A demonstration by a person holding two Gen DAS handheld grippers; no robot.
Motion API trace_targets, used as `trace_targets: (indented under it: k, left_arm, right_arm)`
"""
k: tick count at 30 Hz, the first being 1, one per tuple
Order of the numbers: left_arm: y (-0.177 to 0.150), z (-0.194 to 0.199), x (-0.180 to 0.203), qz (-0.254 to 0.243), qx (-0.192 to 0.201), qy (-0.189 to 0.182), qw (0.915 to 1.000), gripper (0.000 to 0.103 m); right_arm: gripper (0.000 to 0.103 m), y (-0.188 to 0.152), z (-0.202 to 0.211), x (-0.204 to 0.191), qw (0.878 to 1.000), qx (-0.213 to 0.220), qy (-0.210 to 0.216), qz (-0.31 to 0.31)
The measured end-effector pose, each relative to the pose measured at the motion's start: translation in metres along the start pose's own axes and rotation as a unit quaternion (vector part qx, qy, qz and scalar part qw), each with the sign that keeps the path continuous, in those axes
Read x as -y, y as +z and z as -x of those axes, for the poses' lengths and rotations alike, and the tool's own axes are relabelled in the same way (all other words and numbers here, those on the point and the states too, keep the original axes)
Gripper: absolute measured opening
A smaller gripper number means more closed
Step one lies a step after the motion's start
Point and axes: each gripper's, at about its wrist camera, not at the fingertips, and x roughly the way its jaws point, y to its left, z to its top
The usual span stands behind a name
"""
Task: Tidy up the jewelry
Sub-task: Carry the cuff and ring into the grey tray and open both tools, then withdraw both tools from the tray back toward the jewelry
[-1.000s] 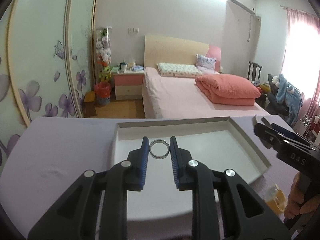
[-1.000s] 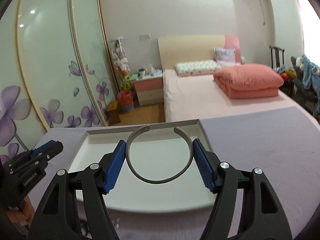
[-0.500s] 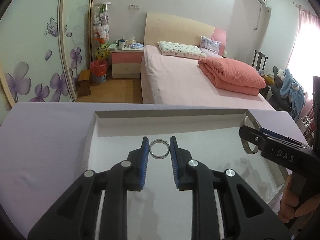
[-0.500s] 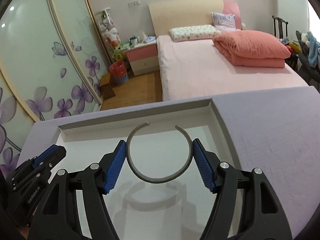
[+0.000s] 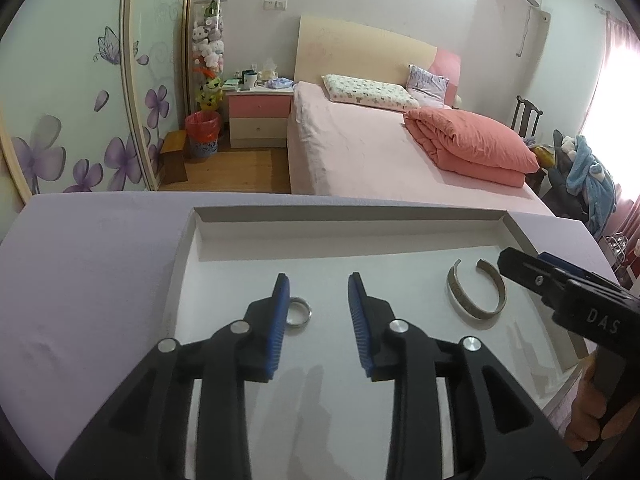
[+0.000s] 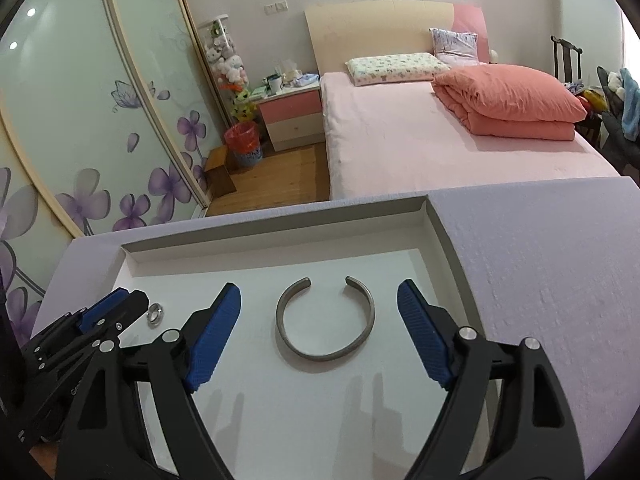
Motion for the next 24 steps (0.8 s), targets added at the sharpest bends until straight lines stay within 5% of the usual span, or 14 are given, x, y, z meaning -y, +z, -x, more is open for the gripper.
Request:
trace_targets:
  k: [24]
  left_arm:
    - [-0.049,0.094,-0.025,0.013,0.044,0.022,0.9987,0.038]
  right_arm:
    - [0.080,-0.044,0.074,0.004,0.999,0.039,0.002,0.009]
